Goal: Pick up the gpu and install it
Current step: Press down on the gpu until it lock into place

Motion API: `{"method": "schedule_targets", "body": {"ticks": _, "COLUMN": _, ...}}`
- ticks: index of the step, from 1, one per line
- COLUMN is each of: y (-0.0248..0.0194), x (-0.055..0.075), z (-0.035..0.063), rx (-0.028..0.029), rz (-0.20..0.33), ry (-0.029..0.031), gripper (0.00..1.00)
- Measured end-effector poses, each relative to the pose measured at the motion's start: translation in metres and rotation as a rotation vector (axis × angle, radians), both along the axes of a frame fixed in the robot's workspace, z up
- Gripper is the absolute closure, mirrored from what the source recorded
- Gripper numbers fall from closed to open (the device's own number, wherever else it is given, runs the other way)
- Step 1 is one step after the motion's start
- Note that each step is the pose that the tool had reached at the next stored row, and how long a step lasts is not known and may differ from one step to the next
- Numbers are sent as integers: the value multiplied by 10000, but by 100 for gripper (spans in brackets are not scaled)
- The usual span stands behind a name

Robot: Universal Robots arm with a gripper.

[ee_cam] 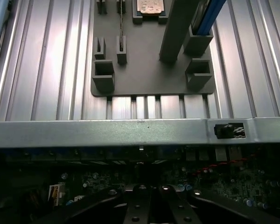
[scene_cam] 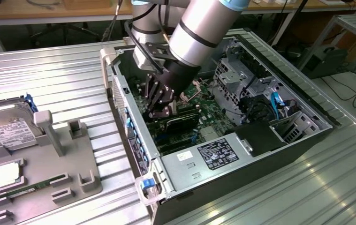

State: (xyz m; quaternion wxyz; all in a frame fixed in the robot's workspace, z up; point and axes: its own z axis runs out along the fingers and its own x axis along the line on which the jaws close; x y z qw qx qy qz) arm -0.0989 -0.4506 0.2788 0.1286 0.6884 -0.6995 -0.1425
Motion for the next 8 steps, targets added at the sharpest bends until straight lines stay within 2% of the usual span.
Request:
{"method": "schedule_targets", "body": {"ticks": 4, "y": 0, "x": 1, "z": -70, "rx": 2, "rz": 24, "ry": -1, "gripper": 89}}
{"method": "schedule_targets", "body": {"ticks": 8, "y": 0, "x": 1, "z": -85, "rx": 1, "rz": 43, "ry": 23, "gripper": 89}}
